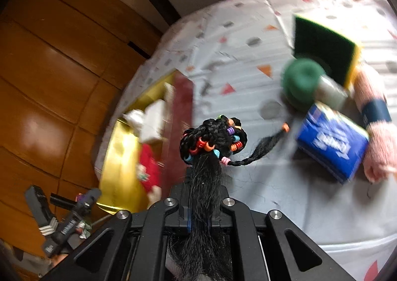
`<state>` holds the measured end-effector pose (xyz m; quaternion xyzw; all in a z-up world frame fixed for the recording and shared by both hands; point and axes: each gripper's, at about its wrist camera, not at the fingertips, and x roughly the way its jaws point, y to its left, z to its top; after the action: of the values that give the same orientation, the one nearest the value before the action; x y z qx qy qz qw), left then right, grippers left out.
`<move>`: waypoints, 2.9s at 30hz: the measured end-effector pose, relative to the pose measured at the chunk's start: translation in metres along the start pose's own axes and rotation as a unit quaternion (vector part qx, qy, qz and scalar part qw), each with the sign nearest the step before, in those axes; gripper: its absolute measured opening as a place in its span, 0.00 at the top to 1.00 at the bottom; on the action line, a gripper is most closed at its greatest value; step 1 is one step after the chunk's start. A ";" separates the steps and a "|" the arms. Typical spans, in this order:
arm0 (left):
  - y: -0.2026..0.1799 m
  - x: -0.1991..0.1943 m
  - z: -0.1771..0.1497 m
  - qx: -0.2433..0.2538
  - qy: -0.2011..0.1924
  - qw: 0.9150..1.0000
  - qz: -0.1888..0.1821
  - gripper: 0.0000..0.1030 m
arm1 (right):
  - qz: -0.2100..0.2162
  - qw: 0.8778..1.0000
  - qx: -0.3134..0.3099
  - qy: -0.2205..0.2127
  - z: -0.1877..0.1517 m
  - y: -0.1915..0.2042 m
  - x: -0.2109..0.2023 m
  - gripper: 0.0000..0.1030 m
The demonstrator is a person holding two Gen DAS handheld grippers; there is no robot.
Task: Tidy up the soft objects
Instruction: 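Carry the black hair braid into the gold tray and open the right tool, then reach the right tool to the pink towel roll while the left tool moves to the tissue pack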
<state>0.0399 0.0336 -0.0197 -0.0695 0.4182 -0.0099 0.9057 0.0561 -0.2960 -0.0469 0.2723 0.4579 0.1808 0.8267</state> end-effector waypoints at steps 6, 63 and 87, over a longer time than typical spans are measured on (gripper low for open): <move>0.008 -0.007 0.005 -0.007 -0.009 1.000 0.010 0.24 | 0.032 0.998 -0.062 -0.007 0.019 0.069 0.012 0.93; -0.008 -0.014 -0.002 0.036 -0.014 0.999 0.021 0.24 | -0.133 0.948 -0.286 -0.043 -0.016 0.122 0.030 0.19; -0.082 -0.012 0.000 0.105 -0.002 0.993 -0.050 0.31 | -0.339 0.921 -0.031 -0.189 0.044 -0.097 -0.109 0.13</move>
<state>0.0359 -0.0467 0.0002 0.0048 0.4088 -0.0987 0.9072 0.0423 -0.4449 -0.0156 0.1038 0.3524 -0.1507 0.9178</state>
